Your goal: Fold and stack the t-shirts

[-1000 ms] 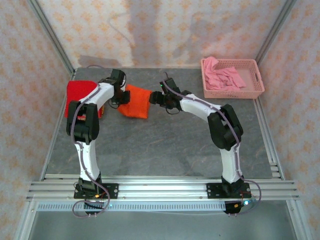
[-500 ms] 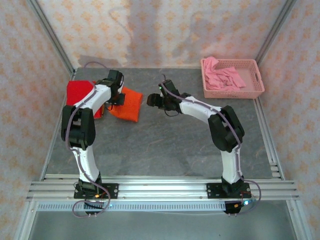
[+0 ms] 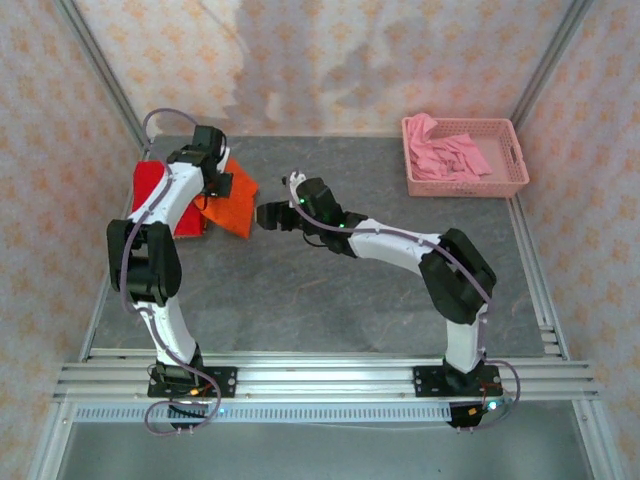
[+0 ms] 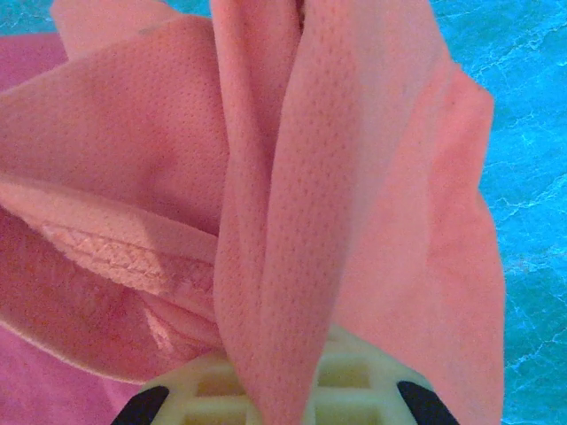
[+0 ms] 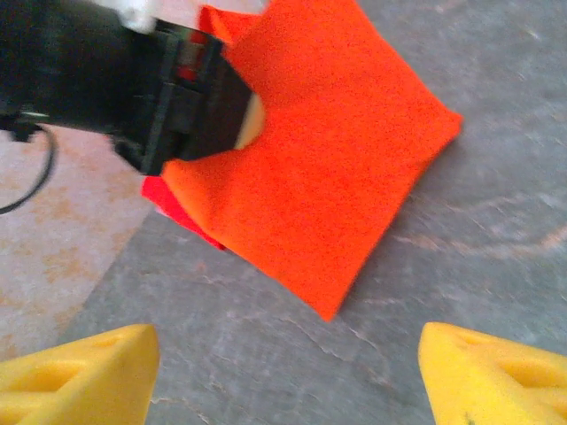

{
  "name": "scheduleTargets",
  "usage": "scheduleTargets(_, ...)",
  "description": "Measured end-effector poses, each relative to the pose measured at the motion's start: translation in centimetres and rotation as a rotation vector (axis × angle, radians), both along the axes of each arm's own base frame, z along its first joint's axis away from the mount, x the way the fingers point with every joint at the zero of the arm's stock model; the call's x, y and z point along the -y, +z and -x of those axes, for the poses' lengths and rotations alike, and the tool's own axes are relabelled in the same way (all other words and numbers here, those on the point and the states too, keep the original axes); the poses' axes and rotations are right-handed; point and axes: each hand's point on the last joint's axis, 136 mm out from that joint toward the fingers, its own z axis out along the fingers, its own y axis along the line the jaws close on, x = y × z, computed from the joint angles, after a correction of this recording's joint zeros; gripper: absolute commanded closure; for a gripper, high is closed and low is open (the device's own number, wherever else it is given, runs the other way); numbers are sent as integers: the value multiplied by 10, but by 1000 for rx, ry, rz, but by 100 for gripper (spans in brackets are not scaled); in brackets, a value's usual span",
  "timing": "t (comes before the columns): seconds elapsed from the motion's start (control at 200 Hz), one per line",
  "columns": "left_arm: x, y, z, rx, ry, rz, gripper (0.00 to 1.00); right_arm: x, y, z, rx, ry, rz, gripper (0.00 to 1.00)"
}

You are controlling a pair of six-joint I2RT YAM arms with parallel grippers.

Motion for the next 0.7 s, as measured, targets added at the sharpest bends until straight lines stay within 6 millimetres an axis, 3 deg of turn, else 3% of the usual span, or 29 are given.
scheduleTargets(0.175,-12,10,7,-8,9,-6,100,-13,18,7,90,40,-31,21)
scheduleTargets(0.395,-34,31,12,9,37,-22,100,-14,23,6,117,44,-38,21)
scheduleTargets(0.701,-35,67,15,61,22,-34,100,-15,24,6,122,44,-43,21)
